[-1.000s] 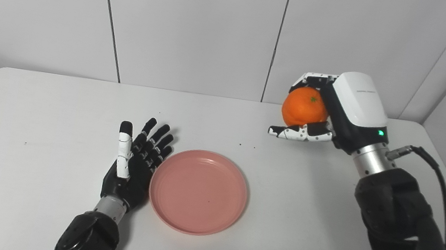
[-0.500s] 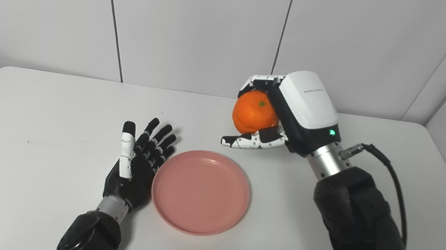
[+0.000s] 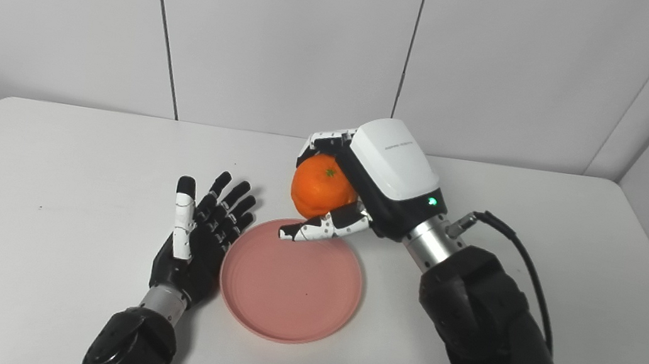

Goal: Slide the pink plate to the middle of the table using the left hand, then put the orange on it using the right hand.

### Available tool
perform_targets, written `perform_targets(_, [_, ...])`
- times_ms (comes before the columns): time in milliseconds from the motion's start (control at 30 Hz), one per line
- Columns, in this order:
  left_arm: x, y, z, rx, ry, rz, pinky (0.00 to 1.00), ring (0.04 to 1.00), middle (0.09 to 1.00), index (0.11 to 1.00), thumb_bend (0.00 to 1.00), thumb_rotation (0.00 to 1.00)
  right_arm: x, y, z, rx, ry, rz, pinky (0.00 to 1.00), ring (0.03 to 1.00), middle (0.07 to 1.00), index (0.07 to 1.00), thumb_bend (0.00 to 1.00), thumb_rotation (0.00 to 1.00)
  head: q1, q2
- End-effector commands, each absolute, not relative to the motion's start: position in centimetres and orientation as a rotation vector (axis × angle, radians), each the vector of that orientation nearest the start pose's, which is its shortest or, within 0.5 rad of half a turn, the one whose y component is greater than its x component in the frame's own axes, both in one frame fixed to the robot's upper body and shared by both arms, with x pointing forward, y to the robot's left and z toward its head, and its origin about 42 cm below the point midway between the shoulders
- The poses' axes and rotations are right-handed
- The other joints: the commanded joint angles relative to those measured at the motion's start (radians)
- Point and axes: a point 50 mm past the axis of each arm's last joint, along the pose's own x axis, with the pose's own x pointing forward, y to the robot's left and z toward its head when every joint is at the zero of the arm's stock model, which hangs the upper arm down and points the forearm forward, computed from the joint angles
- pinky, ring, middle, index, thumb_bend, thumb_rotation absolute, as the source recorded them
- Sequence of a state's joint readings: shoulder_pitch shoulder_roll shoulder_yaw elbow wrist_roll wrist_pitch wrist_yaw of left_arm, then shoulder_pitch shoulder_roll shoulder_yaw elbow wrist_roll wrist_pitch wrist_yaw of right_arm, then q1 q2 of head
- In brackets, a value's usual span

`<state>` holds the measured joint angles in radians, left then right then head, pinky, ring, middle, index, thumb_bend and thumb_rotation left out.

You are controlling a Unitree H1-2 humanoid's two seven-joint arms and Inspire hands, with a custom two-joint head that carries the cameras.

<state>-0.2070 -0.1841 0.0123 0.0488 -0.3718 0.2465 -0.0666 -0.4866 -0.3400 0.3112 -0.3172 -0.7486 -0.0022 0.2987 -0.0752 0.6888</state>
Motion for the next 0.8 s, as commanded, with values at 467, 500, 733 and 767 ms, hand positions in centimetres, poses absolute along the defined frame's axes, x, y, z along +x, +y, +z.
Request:
perform_targets(467, [33.6,11.6,12.6,-0.550,0.159,-0.196,1.00,0.950,0.947,1.000,0.84,0.91,36.2,-14.8,28.0,-1.200,-0.738,0.474,0.15,0.205,0.270,0.315,0.65,0.38,-0.014,0.002])
perform_targets(500, [33.6,11.7,12.6,-0.550,0.158,-0.197,1.00,0.951,0.950,1.000,0.85,0.91,36.3,-14.7,27.6,-1.205,-0.733,0.481,0.14,0.198,0.266,0.310,0.65,0.40,-0.016,0.002])
perform_targets(733, [33.6,11.9,12.6,-0.555,0.161,-0.197,1.00,0.958,0.955,1.000,0.84,0.91,36.3,-14.3,25.7,-1.222,-0.701,0.515,0.12,0.179,0.251,0.279,0.65,0.41,-0.023,0.001])
perform_targets(767, [33.6,12.0,12.6,-0.557,0.162,-0.198,1.00,0.960,0.958,1.000,0.84,0.91,36.4,-14.2,25.4,-1.229,-0.691,0.525,0.12,0.181,0.254,0.283,0.64,0.40,-0.023,0.001])
